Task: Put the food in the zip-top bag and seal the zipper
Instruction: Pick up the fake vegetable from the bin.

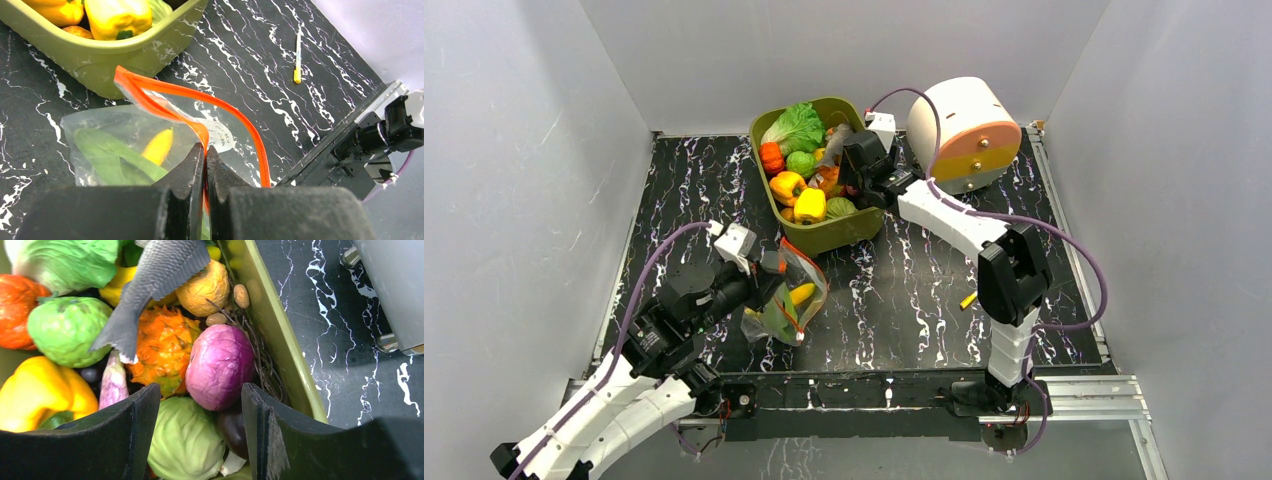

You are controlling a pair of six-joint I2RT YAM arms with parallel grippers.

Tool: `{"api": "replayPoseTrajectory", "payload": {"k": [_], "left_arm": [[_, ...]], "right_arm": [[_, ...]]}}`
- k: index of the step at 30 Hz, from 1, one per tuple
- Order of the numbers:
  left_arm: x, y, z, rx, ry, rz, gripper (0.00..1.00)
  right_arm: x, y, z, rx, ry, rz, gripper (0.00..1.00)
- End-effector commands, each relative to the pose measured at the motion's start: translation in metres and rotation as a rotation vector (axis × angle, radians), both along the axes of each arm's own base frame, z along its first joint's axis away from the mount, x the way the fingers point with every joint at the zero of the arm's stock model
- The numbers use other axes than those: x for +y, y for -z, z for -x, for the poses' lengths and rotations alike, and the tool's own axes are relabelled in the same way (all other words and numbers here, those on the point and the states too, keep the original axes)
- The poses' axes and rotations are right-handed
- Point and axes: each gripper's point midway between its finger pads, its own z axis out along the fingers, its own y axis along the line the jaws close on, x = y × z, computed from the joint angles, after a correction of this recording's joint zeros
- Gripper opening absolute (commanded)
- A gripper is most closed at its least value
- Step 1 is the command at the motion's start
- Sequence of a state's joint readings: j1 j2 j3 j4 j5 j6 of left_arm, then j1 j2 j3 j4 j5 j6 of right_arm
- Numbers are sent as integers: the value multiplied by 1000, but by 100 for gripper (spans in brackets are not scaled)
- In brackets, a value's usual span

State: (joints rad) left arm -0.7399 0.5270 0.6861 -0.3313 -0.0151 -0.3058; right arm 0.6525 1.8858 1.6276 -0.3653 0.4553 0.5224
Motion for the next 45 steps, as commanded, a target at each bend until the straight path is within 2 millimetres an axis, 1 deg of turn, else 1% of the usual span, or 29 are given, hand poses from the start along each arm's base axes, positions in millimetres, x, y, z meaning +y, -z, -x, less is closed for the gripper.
{"api": "replayPoseTrajectory", "payload": {"k": [1,5,8,11,16,20,25,29,32,34,36,38,41,43,44,45], "left_arm": [[-5,-5,5,-26,54,7,0],[-7,-7,5,-38,66,3,0],[-10,-6,5,-33,82,-5,0],[-11,-2,5,-13,86,-23,0],[-9,0,9,-5,89,-14,0],[-7,-2,9,-13,76,-3,0],[-9,-1,7,-1,69,5,0],[-13,0,8,28,73,31,0],[-18,-1,9,57,70,69,0],[-20,-1,9,77,68,90,0],[-23,-2,9,91,64,111,0],[-26,-2,8,108,61,129,0],[-31,-5,7,124,60,158,0],[-34,-8,6,132,61,179,0],[-35,-8,6,138,61,188,0],[-36,-10,7,140,64,197,0]], "right_arm": [[-1,-14,-20,-48,78,-57,59],[-4,-2,-24,-33,110,-45,65],[-2,3,-29,-26,106,-32,66],[-3,8,-31,-14,104,-32,60],[-1,6,-29,-20,87,-41,48],[-3,0,-27,-35,71,-30,44],[0,-17,-22,-77,13,-37,40],[-1,-38,-15,-122,-24,-64,38],[-1,-60,-5,-168,-66,-91,37],[-5,-74,2,-196,-83,-94,37],[-12,-94,12,-229,-94,-99,37],[-17,-104,22,-246,-116,-96,37],[-24,-112,39,-264,-156,-93,37],[-28,-118,53,-282,-200,-92,37],[-29,-116,62,-285,-228,-89,37],[-29,-119,70,-300,-262,-92,37]]}}
